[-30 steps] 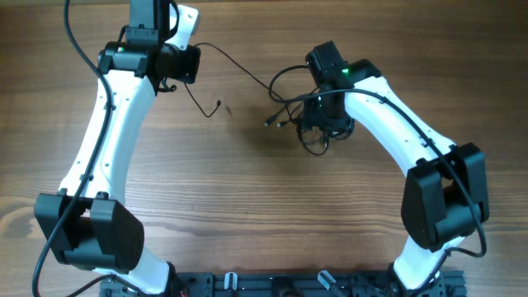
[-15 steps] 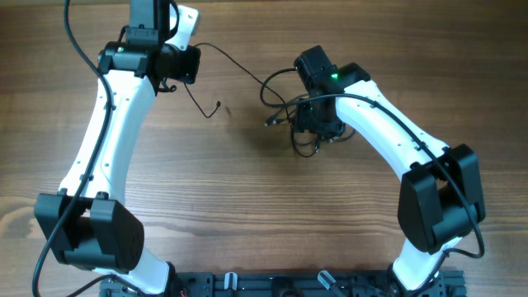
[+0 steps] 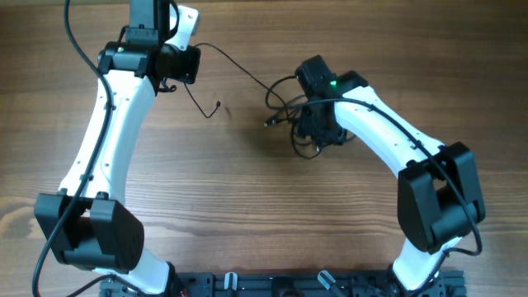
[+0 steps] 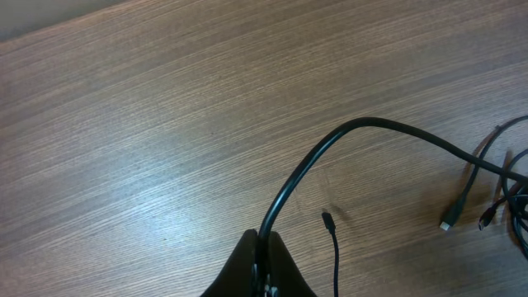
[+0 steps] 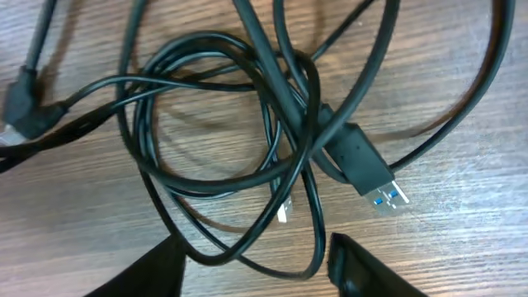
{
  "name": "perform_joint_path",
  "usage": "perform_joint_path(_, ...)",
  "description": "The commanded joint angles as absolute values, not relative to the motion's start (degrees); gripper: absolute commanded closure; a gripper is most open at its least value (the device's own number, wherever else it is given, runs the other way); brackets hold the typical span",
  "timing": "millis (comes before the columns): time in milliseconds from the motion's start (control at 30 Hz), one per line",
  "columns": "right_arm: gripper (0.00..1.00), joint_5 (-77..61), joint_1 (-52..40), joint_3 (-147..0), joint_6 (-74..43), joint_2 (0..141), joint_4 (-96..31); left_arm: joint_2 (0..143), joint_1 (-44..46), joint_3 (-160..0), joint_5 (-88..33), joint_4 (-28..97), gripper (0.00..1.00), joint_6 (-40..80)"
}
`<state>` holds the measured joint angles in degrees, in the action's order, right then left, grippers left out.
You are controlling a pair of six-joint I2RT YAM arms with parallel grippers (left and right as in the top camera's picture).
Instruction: Untangle cables
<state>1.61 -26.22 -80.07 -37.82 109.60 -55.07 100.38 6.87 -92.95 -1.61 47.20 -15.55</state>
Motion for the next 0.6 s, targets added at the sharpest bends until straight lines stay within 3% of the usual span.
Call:
perform_joint_path(0,0.46,3.0,-26.5,-79.5,-40.8,108.3,-54.1,99.2,7.0,-92.8,-2.1,47.2,0.96,-15.9)
perform_joint_path(567,0.44,5.2,-26.5,-76.0,-43.7,108.3,-50.6,99.2,7.0,-92.8,-2.1,47.3,0.96,-15.9)
